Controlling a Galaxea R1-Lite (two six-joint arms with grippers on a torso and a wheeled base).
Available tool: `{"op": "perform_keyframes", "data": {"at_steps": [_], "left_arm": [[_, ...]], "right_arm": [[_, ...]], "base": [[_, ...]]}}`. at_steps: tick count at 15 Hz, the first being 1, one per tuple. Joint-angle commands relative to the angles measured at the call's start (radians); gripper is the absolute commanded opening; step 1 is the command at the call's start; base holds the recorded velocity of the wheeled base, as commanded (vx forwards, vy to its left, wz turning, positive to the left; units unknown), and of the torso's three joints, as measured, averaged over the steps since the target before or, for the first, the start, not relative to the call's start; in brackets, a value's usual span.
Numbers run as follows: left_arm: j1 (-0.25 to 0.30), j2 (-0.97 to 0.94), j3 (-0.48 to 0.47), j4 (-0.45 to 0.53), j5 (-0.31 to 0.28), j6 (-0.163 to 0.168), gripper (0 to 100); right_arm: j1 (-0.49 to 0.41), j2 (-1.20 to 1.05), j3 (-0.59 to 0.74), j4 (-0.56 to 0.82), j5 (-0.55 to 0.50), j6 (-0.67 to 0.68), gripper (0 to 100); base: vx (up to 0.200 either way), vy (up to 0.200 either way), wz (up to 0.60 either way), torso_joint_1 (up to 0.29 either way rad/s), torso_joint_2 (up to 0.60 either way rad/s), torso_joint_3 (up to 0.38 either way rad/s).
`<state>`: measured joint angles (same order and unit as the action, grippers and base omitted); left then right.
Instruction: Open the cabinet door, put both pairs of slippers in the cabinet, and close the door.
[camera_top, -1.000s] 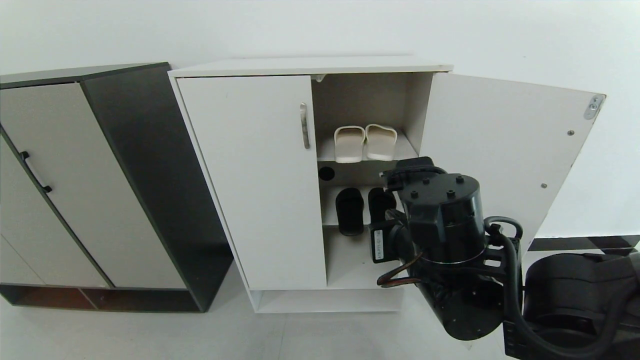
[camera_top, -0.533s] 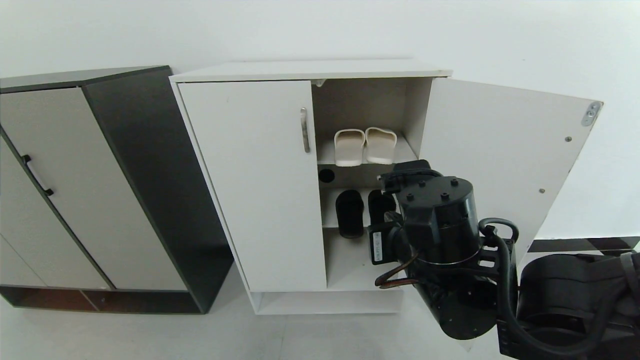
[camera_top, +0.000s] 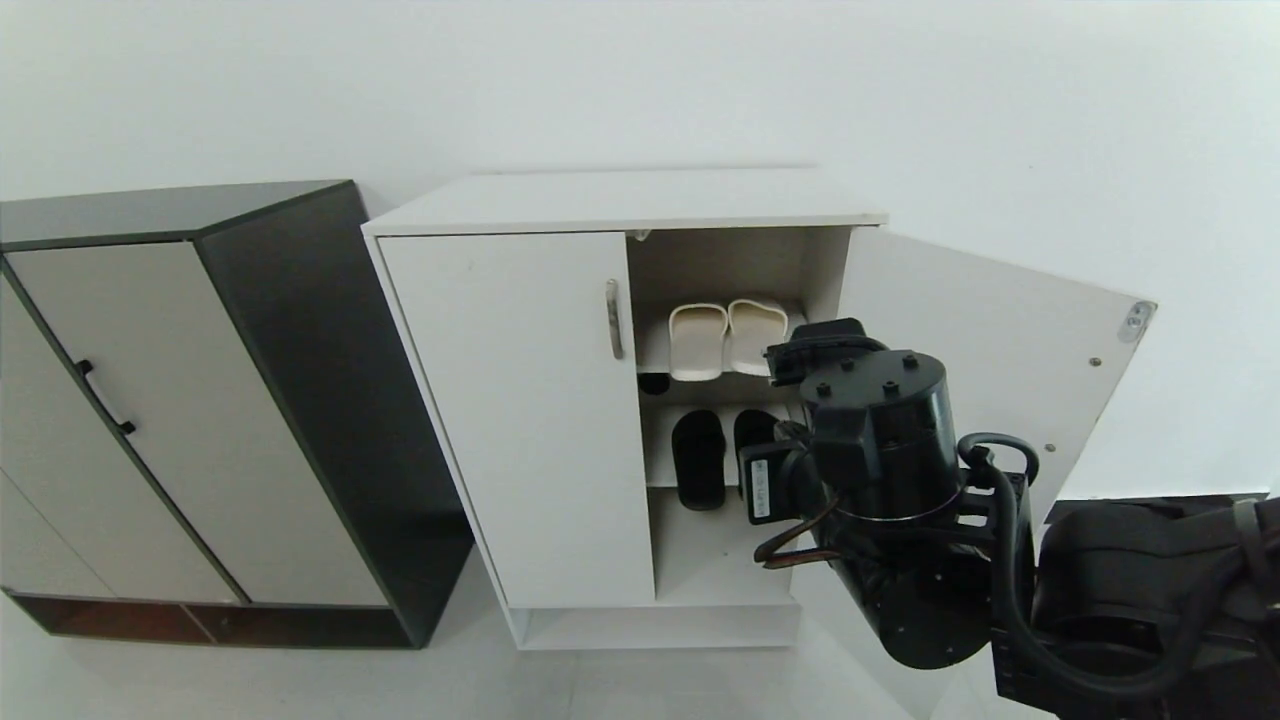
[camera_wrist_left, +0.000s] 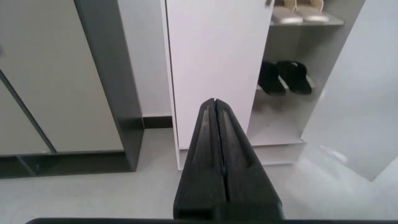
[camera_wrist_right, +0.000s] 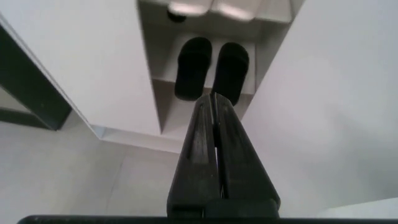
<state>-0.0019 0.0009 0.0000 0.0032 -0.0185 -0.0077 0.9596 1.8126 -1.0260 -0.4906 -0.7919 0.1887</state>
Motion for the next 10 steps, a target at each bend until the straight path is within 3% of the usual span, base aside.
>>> {"op": "perform_keyframes", "data": {"at_steps": [1, 10], "left_arm": [[-0.001, 0.001, 0.000, 0.000, 0.000, 0.000, 0], [-0.001, 0.001, 0.000, 0.000, 0.000, 0.000, 0]], "right_arm": [[-0.002, 0.001, 0.001, 0.000, 0.000, 0.000, 0], [-0.002, 0.002, 0.003, 0.000, 0.000, 0.001, 0]], "base": [[0.000, 0.000, 0.00, 0.119, -0.47, -0.339], [0.000, 0.000, 0.00, 0.160, -0.49, -0.315]]}}
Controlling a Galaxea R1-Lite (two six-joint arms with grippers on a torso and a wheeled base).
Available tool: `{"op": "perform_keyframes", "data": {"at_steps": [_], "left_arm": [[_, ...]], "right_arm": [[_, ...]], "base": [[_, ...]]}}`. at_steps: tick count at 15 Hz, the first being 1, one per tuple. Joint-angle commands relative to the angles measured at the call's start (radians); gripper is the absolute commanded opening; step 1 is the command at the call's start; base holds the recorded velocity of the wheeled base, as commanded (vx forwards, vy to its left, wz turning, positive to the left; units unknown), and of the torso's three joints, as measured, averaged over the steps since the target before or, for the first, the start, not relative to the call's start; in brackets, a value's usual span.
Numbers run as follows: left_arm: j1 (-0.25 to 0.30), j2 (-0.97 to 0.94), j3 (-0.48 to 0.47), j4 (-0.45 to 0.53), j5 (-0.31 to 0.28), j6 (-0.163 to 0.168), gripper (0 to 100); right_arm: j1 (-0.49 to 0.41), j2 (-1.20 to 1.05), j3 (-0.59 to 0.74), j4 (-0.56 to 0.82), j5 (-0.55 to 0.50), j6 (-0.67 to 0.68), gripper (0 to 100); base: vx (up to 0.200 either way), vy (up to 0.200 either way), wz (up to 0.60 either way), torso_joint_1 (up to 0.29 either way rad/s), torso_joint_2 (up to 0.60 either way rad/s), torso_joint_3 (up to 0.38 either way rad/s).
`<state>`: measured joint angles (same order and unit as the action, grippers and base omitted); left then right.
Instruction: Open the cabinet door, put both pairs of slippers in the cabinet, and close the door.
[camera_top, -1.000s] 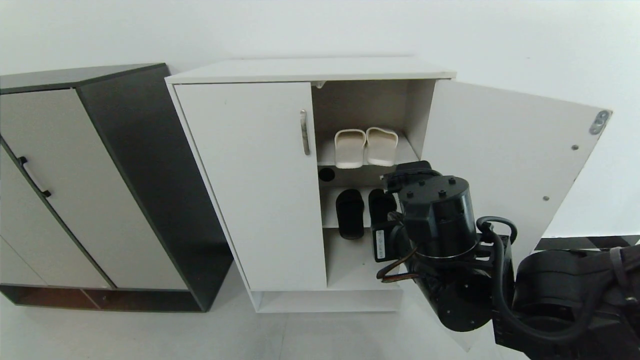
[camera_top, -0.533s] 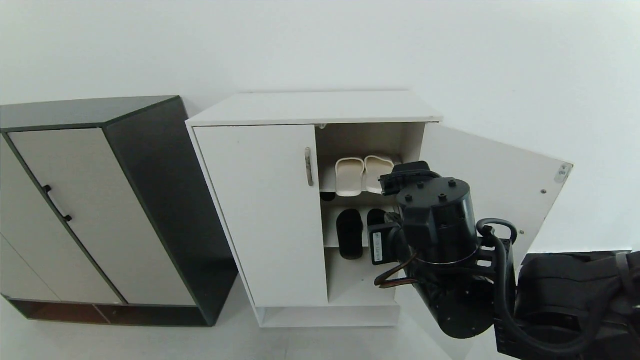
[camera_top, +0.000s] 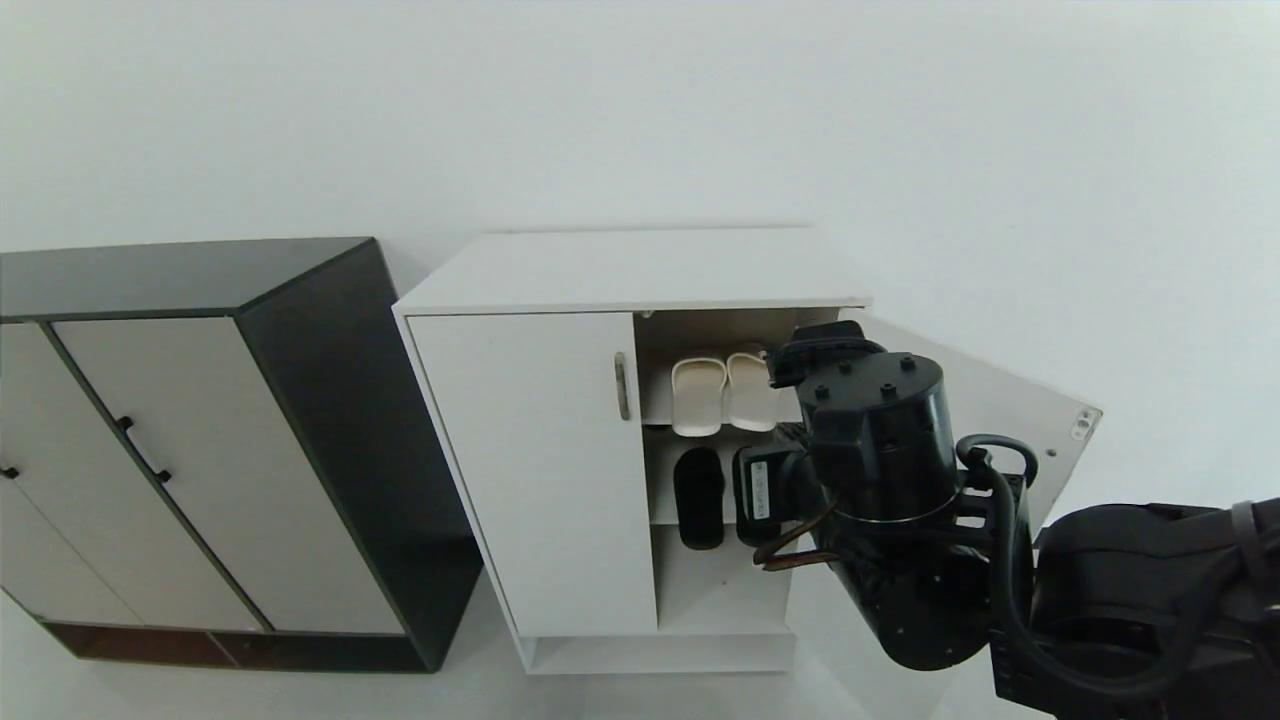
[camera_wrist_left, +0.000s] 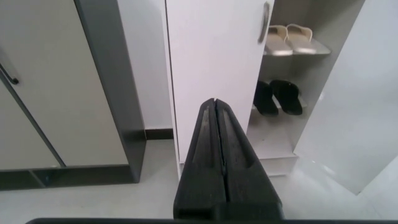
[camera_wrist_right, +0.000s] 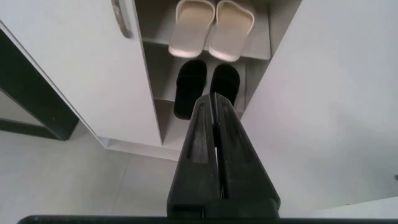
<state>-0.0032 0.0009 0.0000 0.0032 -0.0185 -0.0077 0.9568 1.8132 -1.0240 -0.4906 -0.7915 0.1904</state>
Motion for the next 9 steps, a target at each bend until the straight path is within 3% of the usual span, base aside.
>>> {"op": "perform_keyframes", "data": {"at_steps": [1, 7, 9], "left_arm": [[0.000, 0.001, 0.000, 0.000, 0.000, 0.000, 0], [0.000, 0.001, 0.000, 0.000, 0.000, 0.000, 0], [0.000, 0.001, 0.000, 0.000, 0.002, 0.000, 0]], "right_arm": [[0.000, 0.002, 0.001, 0.000, 0.000, 0.000, 0], [0.000, 0.000, 0.012, -0.020, 0.001, -0.002, 0], [0.000, 0.002, 0.016, -0.022, 0.005, -0.003, 0]], "base": [[0.000, 0.000, 0.00, 0.183, -0.50, -0.300], [0.000, 0.000, 0.00, 0.217, -0.53, -0.311], [0.000, 0.000, 0.00, 0.115, -0.27, -0.154]]}}
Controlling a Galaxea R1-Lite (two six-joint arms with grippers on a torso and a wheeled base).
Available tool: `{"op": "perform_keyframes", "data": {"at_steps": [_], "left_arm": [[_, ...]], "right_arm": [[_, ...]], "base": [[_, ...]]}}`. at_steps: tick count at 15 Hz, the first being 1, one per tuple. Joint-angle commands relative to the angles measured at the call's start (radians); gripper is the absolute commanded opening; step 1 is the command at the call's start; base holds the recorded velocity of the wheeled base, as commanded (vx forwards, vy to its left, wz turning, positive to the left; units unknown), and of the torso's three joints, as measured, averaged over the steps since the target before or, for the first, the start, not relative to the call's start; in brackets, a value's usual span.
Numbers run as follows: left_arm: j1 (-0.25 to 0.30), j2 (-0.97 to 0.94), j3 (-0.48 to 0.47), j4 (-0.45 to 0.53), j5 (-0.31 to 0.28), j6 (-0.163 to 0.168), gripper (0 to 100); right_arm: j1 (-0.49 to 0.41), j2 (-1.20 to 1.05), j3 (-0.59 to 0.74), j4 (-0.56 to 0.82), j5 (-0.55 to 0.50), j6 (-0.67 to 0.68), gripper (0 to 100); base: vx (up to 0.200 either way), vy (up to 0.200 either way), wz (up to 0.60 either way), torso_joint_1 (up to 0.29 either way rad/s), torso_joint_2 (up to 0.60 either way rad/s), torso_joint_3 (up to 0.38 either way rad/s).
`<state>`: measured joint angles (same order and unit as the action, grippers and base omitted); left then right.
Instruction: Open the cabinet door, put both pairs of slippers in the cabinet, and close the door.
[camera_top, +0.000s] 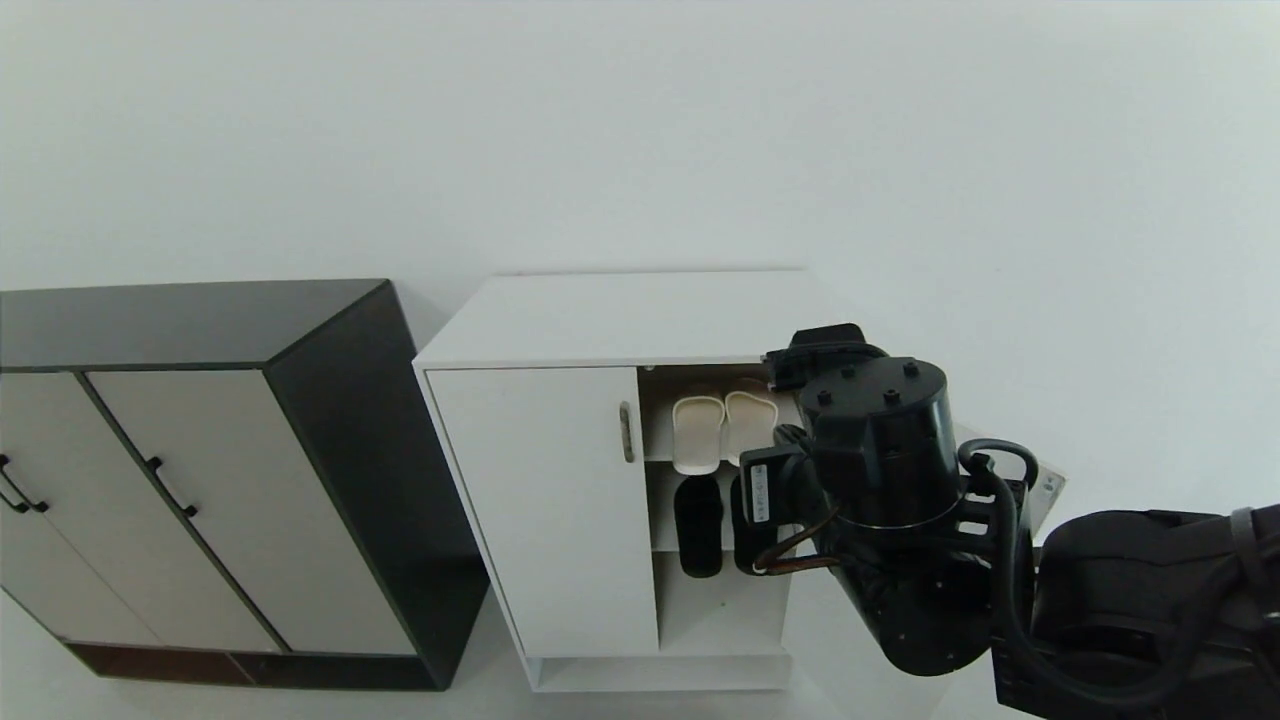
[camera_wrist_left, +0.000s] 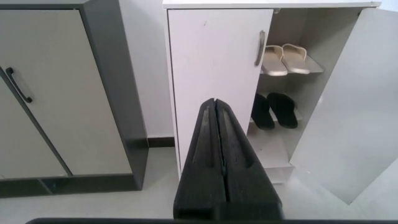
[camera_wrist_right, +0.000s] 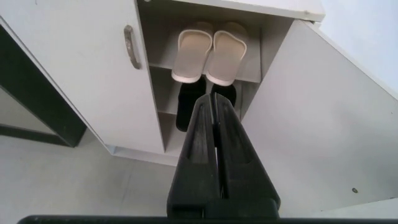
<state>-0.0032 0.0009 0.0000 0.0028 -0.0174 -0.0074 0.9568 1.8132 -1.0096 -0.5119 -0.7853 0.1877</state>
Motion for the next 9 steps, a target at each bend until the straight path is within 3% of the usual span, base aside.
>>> {"op": "perform_keyframes", "data": {"at_steps": [1, 5, 9], "left_arm": [[0.000, 0.001, 0.000, 0.000, 0.001, 0.000, 0], [0.000, 0.001, 0.000, 0.000, 0.001, 0.000, 0], [0.000, 0.001, 0.000, 0.000, 0.001, -0.003, 0]], "right_arm": [[0.000, 0.006, 0.002, 0.000, 0.006, -0.004, 0], [0.000, 0.009, 0.012, 0.000, 0.021, -0.007, 0], [0.000, 0.009, 0.012, 0.000, 0.023, -0.007, 0]], "base": [[0.000, 0.000, 0.00, 0.056, -0.10, -0.071], [0.000, 0.000, 0.00, 0.007, -0.01, -0.010], [0.000, 0.000, -0.60, 0.005, 0.00, 0.001]]}}
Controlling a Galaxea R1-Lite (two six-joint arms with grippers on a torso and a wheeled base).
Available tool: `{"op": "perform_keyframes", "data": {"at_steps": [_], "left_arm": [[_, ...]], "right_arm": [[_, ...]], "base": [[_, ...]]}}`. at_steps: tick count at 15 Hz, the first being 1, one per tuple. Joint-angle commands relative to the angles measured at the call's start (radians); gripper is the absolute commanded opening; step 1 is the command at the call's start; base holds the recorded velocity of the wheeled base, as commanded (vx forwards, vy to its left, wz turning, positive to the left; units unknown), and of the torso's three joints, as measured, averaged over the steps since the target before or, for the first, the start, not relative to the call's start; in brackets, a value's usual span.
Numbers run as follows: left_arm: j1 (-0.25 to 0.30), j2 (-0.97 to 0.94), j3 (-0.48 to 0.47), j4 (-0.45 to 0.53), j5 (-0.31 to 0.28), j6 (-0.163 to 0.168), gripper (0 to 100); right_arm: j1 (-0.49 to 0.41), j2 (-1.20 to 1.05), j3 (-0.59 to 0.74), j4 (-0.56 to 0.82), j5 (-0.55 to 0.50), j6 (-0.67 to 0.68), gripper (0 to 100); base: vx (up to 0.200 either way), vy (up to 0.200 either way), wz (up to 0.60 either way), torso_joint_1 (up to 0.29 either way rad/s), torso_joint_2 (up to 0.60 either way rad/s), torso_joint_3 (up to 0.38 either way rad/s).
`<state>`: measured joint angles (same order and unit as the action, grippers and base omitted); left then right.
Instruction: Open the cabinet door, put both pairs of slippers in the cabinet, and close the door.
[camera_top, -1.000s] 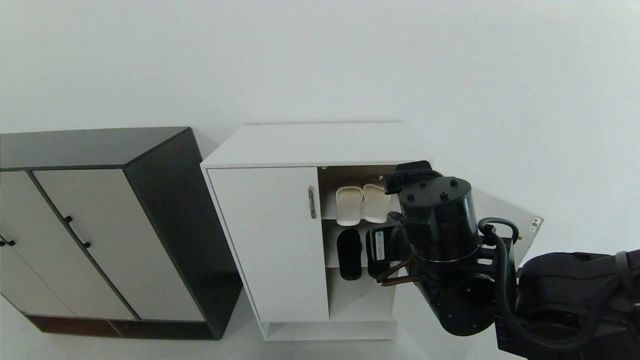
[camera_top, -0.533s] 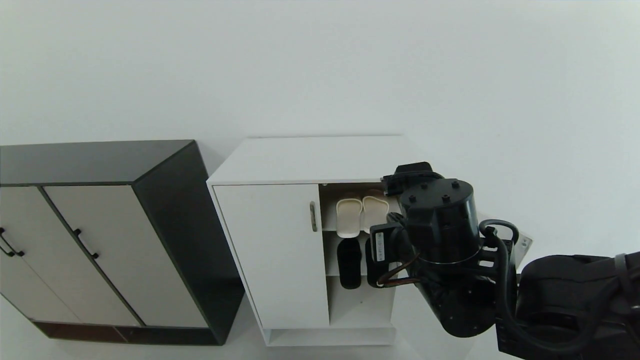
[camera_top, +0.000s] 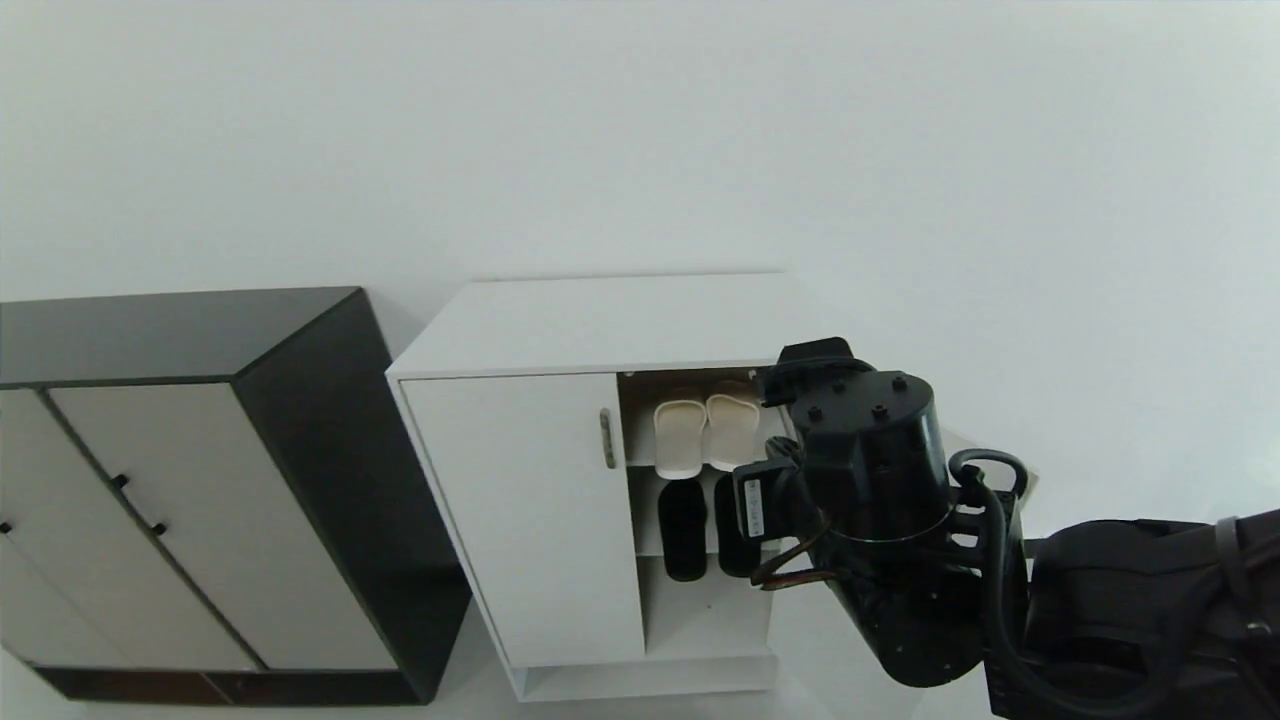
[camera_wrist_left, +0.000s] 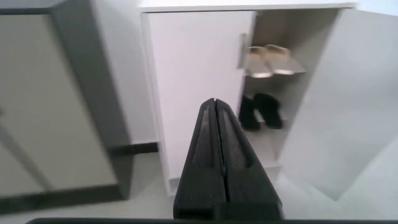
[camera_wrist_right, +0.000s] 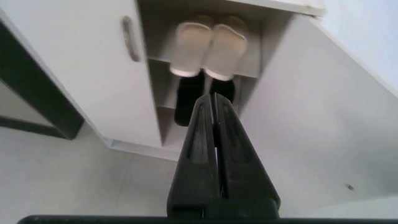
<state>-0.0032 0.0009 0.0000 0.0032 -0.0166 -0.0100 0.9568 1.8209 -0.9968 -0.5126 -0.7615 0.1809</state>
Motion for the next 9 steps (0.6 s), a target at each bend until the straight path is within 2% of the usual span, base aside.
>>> {"op": "perform_keyframes", "data": {"at_steps": [1, 4, 9], "left_arm": [[0.000, 0.001, 0.000, 0.000, 0.000, -0.001, 0], [0.000, 0.001, 0.000, 0.000, 0.000, -0.001, 0], [0.000, 0.001, 0.000, 0.000, 0.000, -0.001, 0]], "right_arm": [[-0.001, 0.002, 0.000, 0.000, -0.001, 0.000, 0], [-0.030, -0.002, -0.002, 0.000, 0.001, -0.001, 0], [-0.112, -0.009, -0.008, -0.001, 0.013, -0.029, 0]], "base": [[0.000, 0.000, -0.60, 0.007, 0.00, 0.007], [0.000, 0.000, -0.60, 0.009, 0.00, -0.004], [0.000, 0.000, 0.00, 0.000, 0.00, 0.000]]}}
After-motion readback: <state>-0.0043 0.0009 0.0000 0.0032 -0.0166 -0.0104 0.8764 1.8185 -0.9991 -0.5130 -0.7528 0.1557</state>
